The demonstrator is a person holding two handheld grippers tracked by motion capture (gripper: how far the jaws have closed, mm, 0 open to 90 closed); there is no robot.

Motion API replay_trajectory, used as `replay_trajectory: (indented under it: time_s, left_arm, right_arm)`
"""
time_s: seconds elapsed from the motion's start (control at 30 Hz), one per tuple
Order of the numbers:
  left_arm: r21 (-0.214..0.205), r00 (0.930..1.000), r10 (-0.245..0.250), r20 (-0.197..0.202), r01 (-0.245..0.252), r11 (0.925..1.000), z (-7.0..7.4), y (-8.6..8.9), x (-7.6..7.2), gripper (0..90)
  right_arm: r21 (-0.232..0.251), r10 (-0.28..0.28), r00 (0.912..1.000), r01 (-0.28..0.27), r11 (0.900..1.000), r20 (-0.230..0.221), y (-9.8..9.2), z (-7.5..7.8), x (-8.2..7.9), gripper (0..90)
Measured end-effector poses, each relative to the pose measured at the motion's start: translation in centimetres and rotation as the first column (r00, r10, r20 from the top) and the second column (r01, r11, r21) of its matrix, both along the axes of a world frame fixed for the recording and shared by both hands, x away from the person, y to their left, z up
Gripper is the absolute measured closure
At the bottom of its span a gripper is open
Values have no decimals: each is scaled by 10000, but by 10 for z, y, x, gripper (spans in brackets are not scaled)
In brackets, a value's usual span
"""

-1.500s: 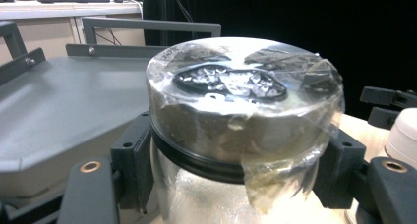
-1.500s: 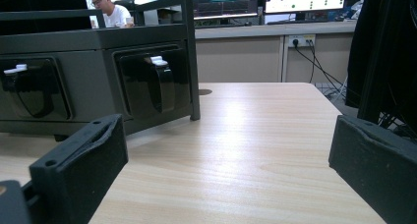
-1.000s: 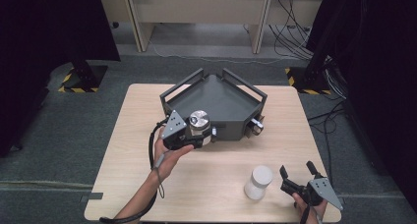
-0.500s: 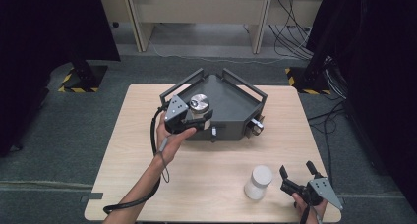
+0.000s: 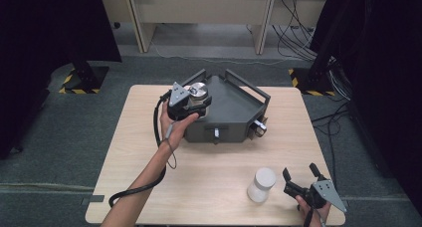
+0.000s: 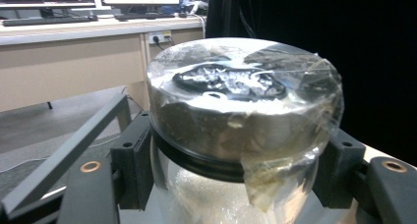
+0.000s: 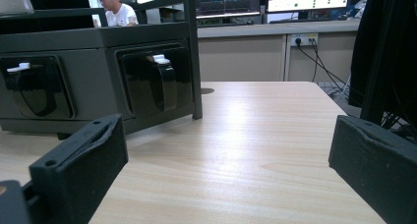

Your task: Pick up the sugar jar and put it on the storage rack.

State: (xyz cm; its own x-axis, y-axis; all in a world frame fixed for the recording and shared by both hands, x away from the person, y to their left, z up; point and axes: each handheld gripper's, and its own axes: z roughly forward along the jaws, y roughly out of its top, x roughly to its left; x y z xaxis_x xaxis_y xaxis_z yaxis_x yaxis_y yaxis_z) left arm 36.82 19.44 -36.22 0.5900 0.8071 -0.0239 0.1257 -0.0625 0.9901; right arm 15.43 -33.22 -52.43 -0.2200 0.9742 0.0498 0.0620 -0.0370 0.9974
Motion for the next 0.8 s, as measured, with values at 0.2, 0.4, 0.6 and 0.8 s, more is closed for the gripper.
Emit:
replay_trajectory:
  time_s: [0.2, 0.4, 0.6, 0.8]
  left_arm:
    - [-42, 9993, 359, -105, -360, 9993, -6, -2, 9, 310]
    - [24, 9973, 700, -233, -700, 9975, -11, -6, 17, 310]
    - [186, 9957, 876, -290, -871, 9960, -16, -8, 22, 310]
    - [333, 9941, 1034, -335, -1023, 9942, -21, -10, 26, 310]
  right_arm:
    - [-2, 5, 10000, -5, 10000, 1, 0, 0, 0, 15]
    - [-19, 5, 10000, -5, 10000, -7, 0, 0, 0, 15]
    - [-22, 25, 10000, -25, 10000, -9, 0, 0, 0, 15]
    - [-12, 45, 10000, -45, 10000, -12, 0, 0, 0, 15]
